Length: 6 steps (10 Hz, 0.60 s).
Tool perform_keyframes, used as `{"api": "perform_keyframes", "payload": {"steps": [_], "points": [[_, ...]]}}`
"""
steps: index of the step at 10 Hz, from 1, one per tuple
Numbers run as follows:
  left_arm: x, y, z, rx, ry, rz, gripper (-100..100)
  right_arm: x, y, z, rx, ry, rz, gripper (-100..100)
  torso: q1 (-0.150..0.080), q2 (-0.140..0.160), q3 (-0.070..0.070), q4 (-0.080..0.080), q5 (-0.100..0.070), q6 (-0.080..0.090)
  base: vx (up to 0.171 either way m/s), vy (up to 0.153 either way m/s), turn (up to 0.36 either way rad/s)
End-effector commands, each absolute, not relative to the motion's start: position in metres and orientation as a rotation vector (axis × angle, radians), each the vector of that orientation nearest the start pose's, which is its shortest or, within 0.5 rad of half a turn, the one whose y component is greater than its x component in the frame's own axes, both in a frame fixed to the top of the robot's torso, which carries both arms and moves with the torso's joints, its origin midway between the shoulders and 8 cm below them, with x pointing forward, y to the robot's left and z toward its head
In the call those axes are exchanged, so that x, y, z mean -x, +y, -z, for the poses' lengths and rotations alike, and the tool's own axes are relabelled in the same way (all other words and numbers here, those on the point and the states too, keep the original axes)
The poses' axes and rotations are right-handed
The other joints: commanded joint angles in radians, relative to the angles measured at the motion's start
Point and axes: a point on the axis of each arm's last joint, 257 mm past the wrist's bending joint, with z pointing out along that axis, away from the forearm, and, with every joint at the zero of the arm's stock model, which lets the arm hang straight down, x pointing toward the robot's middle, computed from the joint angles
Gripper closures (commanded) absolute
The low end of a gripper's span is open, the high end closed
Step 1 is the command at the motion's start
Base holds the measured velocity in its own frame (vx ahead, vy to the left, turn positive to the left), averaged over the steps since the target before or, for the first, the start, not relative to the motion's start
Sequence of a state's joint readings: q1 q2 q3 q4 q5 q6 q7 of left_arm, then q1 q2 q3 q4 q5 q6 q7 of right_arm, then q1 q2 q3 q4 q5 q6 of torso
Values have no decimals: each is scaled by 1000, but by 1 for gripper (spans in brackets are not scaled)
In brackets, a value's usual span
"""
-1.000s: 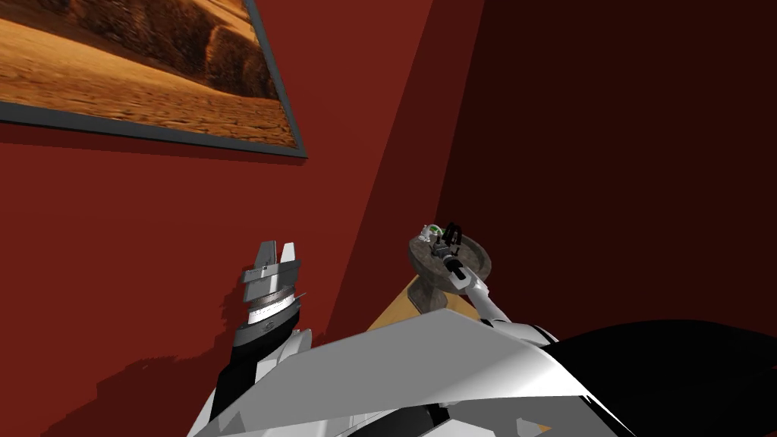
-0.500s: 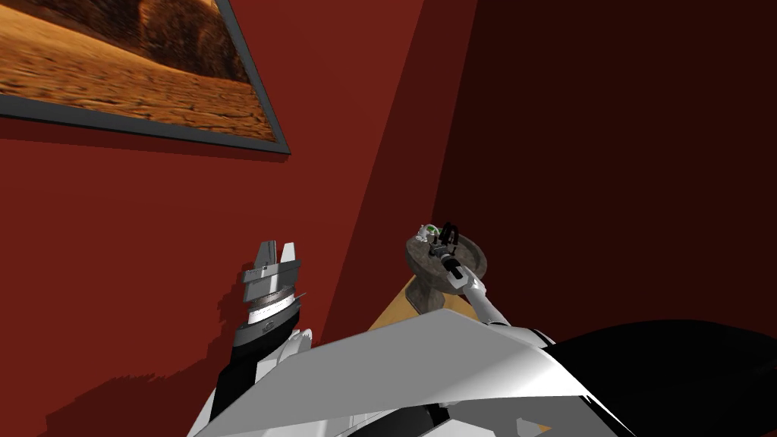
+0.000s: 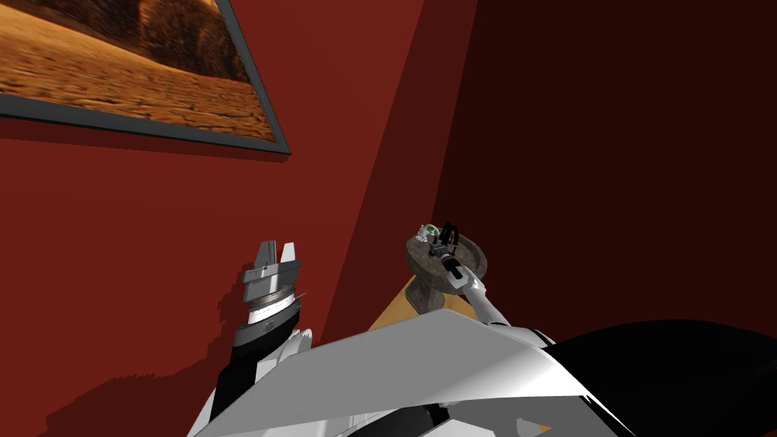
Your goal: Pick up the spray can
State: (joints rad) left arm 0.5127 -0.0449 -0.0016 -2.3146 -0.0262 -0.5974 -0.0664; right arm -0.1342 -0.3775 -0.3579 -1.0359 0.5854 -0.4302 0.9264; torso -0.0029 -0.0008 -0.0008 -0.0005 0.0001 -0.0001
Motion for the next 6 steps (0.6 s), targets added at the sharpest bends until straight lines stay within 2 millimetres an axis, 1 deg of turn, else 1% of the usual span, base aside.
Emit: {"api": "perform_keyframes", "payload": {"steps": [1,2,3,4,5,6], "points": [[-318,277,-53,552,521,1242,0,-527,-490,262,60,1566,282,100,0,0,0,0,0,0,-42,12,215],[-318,277,-53,552,521,1242,0,-527,-490,262,60,1566,282,100,0,0,0,-1,-1,-3,-50,11,132],[-318,277,-53,552,521,1242,0,-523,-506,262,49,1566,295,100,1,0,-1,-2,-2,-3,-52,25,194],[-318,277,-53,552,521,1242,0,-521,-507,266,43,1573,294,100,1,-1,-2,-3,-3,-5,-48,20,87],[-318,277,-53,552,521,1242,0,-517,-521,263,37,1567,310,100,1,-1,-3,-3,-4,-4,-59,27,171],[-318,277,-53,552,521,1242,0,-515,-524,269,25,1578,308,100,1,-1,-3,-3,-4,-5,-40,22,103]]}}
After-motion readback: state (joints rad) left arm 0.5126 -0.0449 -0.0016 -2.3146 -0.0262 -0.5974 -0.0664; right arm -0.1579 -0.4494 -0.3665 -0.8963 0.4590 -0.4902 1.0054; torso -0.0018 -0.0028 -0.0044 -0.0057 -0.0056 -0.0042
